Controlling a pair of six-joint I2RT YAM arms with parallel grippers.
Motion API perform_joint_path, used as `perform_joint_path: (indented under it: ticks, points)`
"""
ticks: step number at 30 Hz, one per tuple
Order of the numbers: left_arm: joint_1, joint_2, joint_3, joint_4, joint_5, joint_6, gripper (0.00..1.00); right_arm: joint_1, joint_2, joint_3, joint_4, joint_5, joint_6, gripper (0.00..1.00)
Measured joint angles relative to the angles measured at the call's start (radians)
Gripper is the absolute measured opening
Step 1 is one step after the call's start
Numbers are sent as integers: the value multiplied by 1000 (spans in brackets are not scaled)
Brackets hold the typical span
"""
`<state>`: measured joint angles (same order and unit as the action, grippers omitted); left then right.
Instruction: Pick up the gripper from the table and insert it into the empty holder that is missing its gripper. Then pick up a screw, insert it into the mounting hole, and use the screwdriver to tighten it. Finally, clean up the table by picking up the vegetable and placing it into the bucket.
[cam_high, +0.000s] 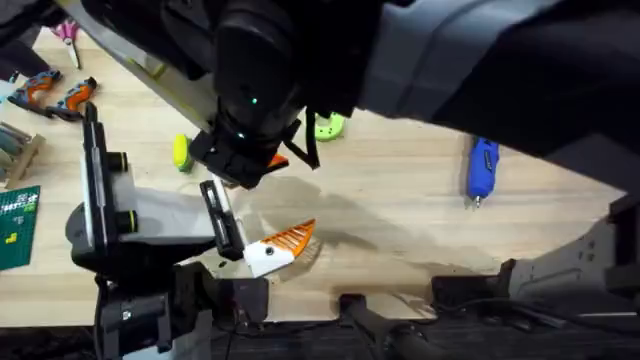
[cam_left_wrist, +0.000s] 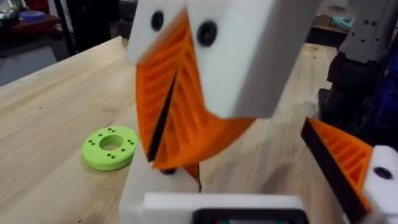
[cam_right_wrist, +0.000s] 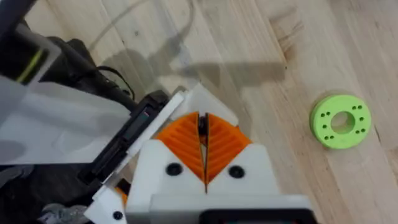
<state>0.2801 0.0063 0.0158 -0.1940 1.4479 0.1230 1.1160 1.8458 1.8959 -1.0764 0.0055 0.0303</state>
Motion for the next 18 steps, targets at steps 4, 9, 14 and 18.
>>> perform_joint_path:
  ticks: [4, 9, 14, 18]
  points:
    - [0, 0, 0, 0, 1, 0, 986, 0, 0, -12, 11, 0, 0, 6]
    - [-1, 0, 0, -1, 4, 0, 986, 0, 0, -19, 16, 0, 0, 6]
    - [-1, 0, 0, -1, 4, 0, 986, 0, 0, -21, 15, -9, 4, 148]
    - [-1, 0, 0, -1, 3, -2, 986, 4, 0, -22, 13, -11, 4, 287]
